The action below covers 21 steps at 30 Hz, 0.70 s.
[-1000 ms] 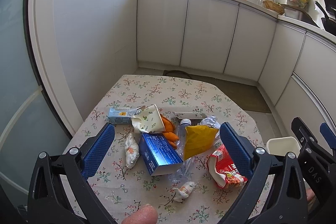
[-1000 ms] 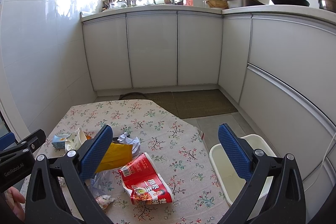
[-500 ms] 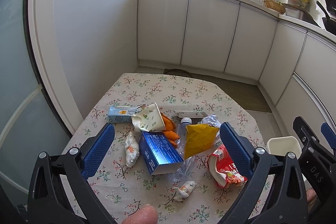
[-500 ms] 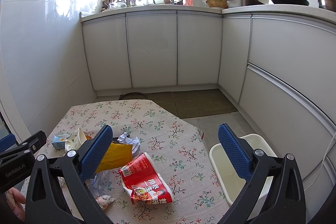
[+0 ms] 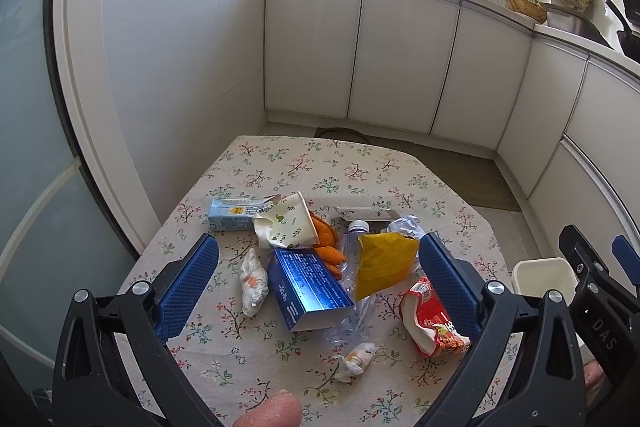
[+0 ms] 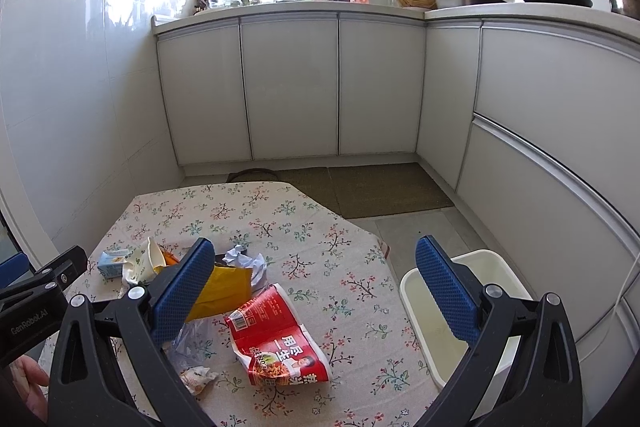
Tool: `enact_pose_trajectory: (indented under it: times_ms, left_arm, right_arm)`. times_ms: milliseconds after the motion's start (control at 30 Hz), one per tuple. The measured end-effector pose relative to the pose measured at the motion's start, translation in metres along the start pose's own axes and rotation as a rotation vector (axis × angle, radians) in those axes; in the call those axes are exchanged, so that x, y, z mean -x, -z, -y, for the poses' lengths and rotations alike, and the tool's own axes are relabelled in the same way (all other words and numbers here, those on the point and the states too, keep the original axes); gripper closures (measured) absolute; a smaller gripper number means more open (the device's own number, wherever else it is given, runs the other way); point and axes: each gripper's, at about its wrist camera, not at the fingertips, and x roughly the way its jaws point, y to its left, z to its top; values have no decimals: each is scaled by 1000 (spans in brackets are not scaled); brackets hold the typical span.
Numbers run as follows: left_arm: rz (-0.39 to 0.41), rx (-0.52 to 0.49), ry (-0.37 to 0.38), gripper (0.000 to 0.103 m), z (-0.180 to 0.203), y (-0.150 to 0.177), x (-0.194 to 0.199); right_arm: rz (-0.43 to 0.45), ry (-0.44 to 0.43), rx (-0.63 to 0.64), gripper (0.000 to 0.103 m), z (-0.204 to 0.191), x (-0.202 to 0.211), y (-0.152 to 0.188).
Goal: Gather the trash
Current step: 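Grasp the white tissue with the left tool while the right tool grasps the yellow snack packet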
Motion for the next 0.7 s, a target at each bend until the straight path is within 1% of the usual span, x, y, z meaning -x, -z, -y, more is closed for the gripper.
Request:
enact_pose_trajectory:
  times_ms: [267, 367, 467, 533, 600, 700]
  left_arm:
    - [-62, 37, -4, 7, -8, 1, -12]
    - [-89, 51, -20, 7, -12, 1, -19]
    - [-113, 57, -52, 7, -15, -1, -27]
    - [-127, 55, -70, 7, -19, -9, -34]
    - [-126, 65, -90, 7, -28, -21, -38]
    - [-137, 112, -79, 7, -47, -41, -44]
  right_arm:
    - [-94, -13, -4, 5, -3, -14, 3]
    - [-149, -20, -12, 5, -1, -22, 5]
    - [-223, -29, -28, 5, 3, -33, 9]
    - [-275, -41, -50, 5, 8, -40, 12]
    - [-325, -56, -82, 5, 16, -47, 16]
    - [-375, -72, -118, 5, 25, -54, 20]
